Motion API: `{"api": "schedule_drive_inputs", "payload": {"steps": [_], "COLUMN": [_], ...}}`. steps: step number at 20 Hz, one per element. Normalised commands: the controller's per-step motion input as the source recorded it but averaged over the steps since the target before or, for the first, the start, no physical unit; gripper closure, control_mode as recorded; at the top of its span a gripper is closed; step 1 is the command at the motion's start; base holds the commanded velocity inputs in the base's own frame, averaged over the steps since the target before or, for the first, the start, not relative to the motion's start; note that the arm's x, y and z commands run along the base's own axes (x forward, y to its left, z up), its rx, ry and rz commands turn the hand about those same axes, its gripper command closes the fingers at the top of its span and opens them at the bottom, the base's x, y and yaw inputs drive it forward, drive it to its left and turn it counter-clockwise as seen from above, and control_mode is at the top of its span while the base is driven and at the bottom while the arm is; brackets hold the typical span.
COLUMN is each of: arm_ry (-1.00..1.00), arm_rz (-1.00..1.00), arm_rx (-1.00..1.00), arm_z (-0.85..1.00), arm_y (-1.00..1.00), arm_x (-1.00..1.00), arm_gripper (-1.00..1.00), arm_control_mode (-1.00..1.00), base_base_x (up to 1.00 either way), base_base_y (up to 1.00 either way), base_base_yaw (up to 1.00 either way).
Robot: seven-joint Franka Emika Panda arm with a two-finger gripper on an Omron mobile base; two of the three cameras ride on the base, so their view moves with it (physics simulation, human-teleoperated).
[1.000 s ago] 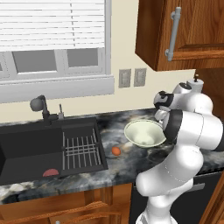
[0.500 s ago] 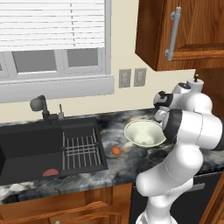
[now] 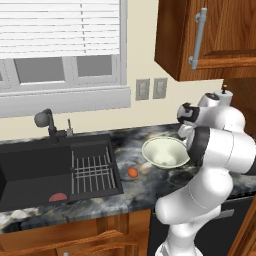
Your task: Gather the eggs and milk located in the vicinity of the sink area and place them right next to the bowl.
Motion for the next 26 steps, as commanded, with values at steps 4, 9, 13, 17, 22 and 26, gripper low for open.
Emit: {"api": "schedule_drive_inputs", "payload": {"steps": [4, 9, 13, 17, 22, 26], "arm_ry": [-0.01, -0.07, -0.07, -0.05, 0.04, 0.14], "arm_rz": [-0.01, 0.00, 0.00, 0.00, -0.03, -0.05], "arm_rx": [0.00, 0.00, 0.00, 0.00, -0.03, -0.02], "arm_z": [0.09, 0.00, 0.10, 0.21, 0.26, 0.18], "arm_y": [0.04, 0.28, 0.48, 0.70, 0.84, 0.83], "arm_x": [-0.43, -0.89, -0.78, -0.59, -0.27, 0.00], "arm_gripper": [-1.00, -1.00, -1.00, -1.00, -1.00, -1.00], "arm_control_mode": [-1.00, -1.00, -1.00, -1.00, -1.00, -1.00], "base_base_x": [0.00, 0.00, 0.00, 0.00, 0.00, 0.00], "base_base_y": [0.00, 0.00, 0.00, 0.00, 0.00, 0.00], "base_base_yaw": [0.00, 0.00, 0.00, 0.00, 0.00, 0.00]}}
